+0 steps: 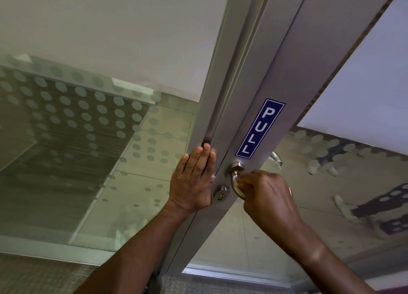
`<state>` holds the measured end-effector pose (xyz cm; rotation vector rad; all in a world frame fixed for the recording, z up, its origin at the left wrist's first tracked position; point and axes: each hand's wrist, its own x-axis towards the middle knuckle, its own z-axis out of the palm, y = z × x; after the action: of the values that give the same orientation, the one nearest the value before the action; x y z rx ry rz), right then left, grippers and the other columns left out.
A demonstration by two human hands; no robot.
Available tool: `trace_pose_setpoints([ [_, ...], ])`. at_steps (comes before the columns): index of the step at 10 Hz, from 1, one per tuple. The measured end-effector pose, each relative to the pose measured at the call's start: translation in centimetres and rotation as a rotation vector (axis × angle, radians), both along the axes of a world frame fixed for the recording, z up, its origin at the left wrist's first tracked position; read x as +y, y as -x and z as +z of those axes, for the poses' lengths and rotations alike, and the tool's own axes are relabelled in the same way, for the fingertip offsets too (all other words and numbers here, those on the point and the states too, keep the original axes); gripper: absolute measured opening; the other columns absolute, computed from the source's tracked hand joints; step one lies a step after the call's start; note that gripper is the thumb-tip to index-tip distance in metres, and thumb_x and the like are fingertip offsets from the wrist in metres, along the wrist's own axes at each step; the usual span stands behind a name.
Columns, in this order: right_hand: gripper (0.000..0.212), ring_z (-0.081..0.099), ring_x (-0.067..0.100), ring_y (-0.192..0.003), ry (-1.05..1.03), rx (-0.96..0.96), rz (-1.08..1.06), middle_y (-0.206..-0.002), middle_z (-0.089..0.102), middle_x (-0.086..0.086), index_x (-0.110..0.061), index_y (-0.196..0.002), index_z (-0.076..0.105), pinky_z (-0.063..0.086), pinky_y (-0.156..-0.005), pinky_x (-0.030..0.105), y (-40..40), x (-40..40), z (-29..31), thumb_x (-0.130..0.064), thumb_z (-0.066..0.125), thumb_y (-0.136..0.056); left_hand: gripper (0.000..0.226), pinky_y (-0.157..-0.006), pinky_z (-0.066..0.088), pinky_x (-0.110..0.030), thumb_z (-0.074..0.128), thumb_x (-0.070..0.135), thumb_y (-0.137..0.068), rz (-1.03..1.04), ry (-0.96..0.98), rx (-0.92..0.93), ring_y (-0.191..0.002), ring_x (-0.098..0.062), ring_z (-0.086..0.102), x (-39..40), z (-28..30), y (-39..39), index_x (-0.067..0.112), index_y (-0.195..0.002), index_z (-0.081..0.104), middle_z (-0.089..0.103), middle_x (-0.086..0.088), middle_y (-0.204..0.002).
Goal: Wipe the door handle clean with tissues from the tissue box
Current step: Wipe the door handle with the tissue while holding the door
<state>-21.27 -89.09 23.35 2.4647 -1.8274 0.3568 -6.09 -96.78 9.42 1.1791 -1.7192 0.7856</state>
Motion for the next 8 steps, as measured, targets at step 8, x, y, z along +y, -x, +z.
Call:
trace_pose_setpoints([
  [8, 0.023, 0.065, 0.039, -0.103, 0.297, -0.266, -0.060, -0.098, 0.071, 0.016, -0.008, -0.094, 0.072, 0.052, -0.082, 0.045, -1.2, -1.7, -2.1, -0.012, 0.079, -0.073, 0.086, -0.124, -0.004, -0.038, 0.041, 0.028, -0.089, -0.010, 0.001, -0.001, -0.153, -0.022, -0.008, 0.0, 0.1, -0.1, 0.008, -0.157, -0.007, -0.013, -0.009, -0.166],
])
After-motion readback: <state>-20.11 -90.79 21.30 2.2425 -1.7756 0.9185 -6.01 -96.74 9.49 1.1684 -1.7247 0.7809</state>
